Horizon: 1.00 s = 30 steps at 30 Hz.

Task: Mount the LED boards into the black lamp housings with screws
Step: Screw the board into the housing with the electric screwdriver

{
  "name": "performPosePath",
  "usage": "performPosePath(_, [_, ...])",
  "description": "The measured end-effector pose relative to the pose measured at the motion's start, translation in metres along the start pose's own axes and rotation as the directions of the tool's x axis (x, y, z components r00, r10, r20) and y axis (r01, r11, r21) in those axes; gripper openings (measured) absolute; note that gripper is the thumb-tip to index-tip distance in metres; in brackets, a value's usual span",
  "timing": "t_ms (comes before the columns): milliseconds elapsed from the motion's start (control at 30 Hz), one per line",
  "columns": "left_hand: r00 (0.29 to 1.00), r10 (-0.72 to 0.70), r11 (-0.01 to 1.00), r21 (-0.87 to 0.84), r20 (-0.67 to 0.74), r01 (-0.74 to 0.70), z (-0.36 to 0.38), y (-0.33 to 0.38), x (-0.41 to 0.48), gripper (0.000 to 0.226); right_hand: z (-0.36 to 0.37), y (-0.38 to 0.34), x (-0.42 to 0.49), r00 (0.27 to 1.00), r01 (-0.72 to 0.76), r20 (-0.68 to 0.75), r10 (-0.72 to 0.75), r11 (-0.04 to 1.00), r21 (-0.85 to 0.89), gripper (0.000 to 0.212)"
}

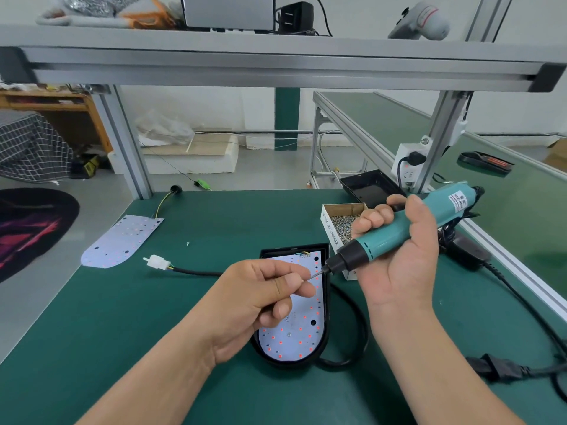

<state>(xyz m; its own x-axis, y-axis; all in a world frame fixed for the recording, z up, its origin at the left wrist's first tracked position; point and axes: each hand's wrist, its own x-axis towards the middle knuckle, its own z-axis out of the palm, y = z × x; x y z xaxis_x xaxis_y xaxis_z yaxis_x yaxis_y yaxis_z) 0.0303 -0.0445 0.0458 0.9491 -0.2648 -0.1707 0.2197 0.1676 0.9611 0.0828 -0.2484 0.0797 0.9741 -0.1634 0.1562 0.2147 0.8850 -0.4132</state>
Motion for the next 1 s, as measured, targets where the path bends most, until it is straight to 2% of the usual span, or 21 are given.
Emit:
performPosePath(367, [0.996, -0.094, 0.989, -0.114, -0.009, 0.092, 0.0076, -0.0005, -0.001, 0.02, -0.0018, 0.0014, 0.0001, 0.999, 0.005, 0.049, -0.003, 0.999, -0.038, 0.014])
performPosePath(700, [0.995, -0.101, 0.989, -0.113, -0.005, 0.1, 0.0064, 0.0008, -0.0019, 0.022, -0.0028, 0.0021, 0.0008, 0.999, 0.016, 0.052, -0.013, 0.998, -0.062, 0.015])
performPosePath(833, [0.997, -0.042, 0.999, -0.011, -0.061, 0.042, 0.0074, -0.0018, -0.0019, 0.021, -0.0008, 0.0033, 0.0006, 0.997, 0.026, 0.076, -0.02, 0.995, -0.091, 0.013])
performPosePath(1000, [0.982, 0.118, 0.964, 0.253, -0.149, -0.077, 0.0083, -0.003, -0.0012, 0.011, 0.0016, 0.006, -0.0022, 0.993, 0.043, 0.111, -0.026, 0.987, -0.152, 0.012])
